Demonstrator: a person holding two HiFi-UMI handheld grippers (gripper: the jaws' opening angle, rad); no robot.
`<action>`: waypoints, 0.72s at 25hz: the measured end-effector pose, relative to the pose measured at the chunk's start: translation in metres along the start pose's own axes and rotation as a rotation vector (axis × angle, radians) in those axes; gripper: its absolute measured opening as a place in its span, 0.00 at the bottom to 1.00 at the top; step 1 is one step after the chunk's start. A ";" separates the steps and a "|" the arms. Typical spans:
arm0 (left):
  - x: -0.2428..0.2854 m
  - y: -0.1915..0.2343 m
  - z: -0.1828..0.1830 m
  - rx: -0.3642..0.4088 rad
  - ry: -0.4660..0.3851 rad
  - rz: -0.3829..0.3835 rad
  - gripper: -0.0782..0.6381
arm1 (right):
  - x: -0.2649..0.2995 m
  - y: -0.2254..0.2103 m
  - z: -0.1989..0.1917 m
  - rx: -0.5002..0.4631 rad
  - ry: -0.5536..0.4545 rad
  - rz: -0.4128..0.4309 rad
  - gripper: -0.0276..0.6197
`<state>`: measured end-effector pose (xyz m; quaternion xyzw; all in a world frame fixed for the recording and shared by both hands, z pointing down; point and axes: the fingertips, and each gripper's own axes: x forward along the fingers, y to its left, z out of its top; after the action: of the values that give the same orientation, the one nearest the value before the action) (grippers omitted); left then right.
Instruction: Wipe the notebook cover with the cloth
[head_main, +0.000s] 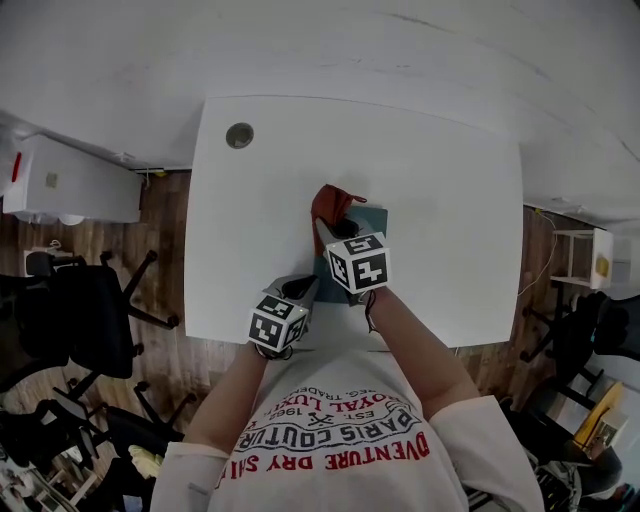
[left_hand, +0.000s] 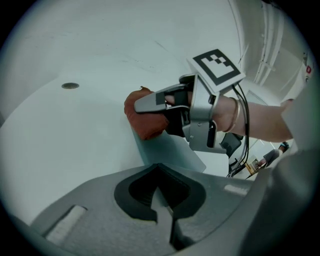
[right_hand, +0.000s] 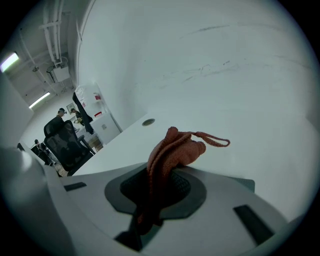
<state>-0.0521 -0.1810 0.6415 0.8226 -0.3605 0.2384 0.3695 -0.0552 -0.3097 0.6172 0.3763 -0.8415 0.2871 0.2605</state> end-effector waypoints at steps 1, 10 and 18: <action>0.000 0.000 0.000 -0.001 -0.001 -0.001 0.12 | 0.002 -0.003 -0.002 0.006 0.008 -0.002 0.16; -0.001 0.000 0.002 -0.014 0.003 -0.013 0.12 | 0.000 -0.020 -0.006 -0.007 0.042 -0.041 0.16; 0.000 0.000 0.000 -0.012 0.004 -0.009 0.12 | -0.018 -0.043 -0.017 0.038 0.056 -0.080 0.16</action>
<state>-0.0523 -0.1813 0.6414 0.8213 -0.3576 0.2364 0.3763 -0.0069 -0.3131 0.6299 0.4065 -0.8126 0.3026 0.2880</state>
